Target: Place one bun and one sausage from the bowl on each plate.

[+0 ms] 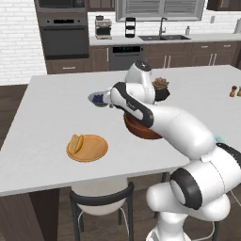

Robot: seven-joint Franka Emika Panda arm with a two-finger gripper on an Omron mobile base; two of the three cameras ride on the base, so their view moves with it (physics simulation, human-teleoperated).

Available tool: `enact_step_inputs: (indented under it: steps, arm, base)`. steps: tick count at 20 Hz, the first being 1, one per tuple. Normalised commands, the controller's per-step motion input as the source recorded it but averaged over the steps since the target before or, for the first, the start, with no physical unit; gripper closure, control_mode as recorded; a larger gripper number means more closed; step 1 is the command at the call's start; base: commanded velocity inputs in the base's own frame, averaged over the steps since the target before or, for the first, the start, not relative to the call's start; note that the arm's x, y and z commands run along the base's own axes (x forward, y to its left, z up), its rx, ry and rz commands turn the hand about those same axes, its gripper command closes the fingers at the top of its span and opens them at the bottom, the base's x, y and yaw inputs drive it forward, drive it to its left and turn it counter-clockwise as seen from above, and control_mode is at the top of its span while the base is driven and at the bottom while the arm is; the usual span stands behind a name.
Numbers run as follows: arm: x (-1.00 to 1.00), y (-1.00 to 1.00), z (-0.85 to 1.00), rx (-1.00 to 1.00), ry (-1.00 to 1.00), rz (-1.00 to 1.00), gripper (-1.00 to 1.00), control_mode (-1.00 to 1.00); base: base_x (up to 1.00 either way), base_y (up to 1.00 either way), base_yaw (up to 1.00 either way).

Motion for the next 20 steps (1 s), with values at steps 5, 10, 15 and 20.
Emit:
enact_step_inputs:
  steps: [5,10,15,20]
  arm:
    - [0.00,-1.00,-0.17,0.00,0.08,-0.09,-1.00,-1.00]
    - [0.00,-1.00,-0.27,0.00,0.04,-0.15,-1.00,-1.00]
    - [0.05,-0.95,-0.46,-0.03,0.04,-0.17,-1.00,-1.00]
    - [0.51,-0.57,-0.39,-0.10,0.03,-0.11,-1.00,-1.00]
  base:
    - [0.00,0.00,0.00]
    - [0.00,0.00,0.00]
    - [0.00,0.00,0.00]
    - [0.00,0.00,0.00]
